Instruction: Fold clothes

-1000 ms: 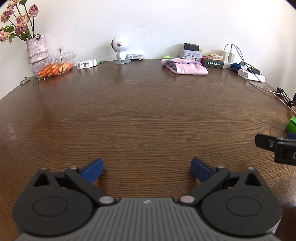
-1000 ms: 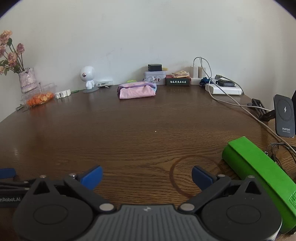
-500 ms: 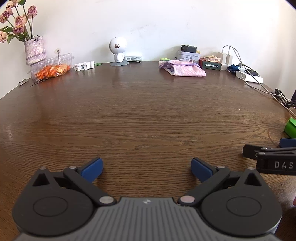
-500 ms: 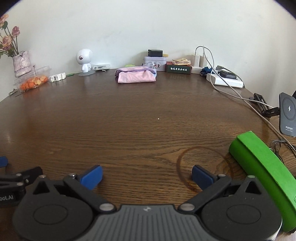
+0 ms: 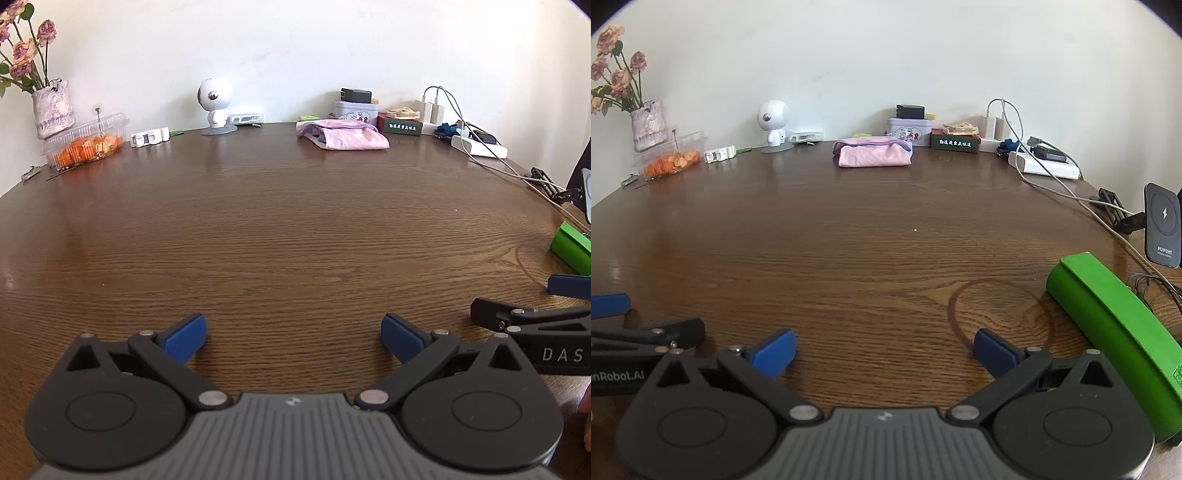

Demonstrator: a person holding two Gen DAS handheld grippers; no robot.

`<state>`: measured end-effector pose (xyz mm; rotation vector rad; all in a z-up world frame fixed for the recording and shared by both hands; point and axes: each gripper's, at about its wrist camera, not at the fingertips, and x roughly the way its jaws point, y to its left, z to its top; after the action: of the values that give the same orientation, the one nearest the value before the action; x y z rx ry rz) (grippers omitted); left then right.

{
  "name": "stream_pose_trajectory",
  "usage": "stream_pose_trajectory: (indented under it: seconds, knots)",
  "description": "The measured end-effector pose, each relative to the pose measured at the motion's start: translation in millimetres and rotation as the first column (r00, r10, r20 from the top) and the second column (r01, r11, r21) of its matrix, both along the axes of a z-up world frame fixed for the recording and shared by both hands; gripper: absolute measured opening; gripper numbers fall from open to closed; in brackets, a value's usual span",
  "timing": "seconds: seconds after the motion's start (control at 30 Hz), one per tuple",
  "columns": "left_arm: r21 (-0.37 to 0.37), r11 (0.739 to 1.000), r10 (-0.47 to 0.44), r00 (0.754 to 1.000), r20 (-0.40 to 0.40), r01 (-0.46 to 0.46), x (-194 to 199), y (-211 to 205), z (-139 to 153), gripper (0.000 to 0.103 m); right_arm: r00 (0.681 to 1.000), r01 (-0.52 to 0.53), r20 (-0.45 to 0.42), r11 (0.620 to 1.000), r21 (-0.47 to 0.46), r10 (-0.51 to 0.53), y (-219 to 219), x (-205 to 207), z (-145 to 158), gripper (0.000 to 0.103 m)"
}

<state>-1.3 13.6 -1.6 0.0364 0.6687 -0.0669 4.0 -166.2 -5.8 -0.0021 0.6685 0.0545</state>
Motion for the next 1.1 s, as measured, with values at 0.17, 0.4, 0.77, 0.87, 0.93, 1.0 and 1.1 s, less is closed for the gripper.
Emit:
stream_pose_trajectory:
  seconds: [0.17,0.4,0.77,0.87,0.93,1.0,1.1]
  knots:
    - [0.0,0.999,0.036,0.999,0.0,-0.036,0.4,-1.0,0.3,0.102,1.0,0.0,0.0,1.0,-0.002,0.0,0.4,0.2,-0.2,0.103]
    - [-0.005,1.0,0.025,1.0,-0.001,-0.025,0.7,1.4,0.1,0.102,1.0,-0.001,0.0,1.0,-0.001,0.001,0.9,-0.8,-0.8,0.103]
    - [-0.004,1.0,0.031,1.0,0.0,-0.031,0.6,-0.1,0.0,0.102,1.0,-0.001,0.0,1.0,-0.001,0.001,0.7,-0.6,-0.9,0.103]
    - [-0.003,1.0,0.031,1.0,0.0,-0.031,0.7,-0.4,0.2,0.102,1.0,-0.001,0.0,1.0,-0.001,0.001,0.8,-0.6,-0.8,0.103]
    - [-0.004,1.0,0.031,1.0,0.0,-0.031,0.7,-0.5,0.2,0.102,1.0,-0.001,0.001,1.0,-0.001,0.001,0.8,-0.6,-0.8,0.103]
    - [-0.005,0.999,0.031,1.0,0.0,-0.031,0.3,0.1,-0.4,0.102,1.0,-0.002,0.001,1.0,-0.001,0.002,0.6,-0.6,-0.8,0.103]
    - [-0.005,0.999,0.031,1.0,0.0,-0.031,0.3,0.3,-0.5,0.102,1.0,-0.002,0.001,1.0,-0.001,0.002,0.4,-0.5,-0.8,0.103]
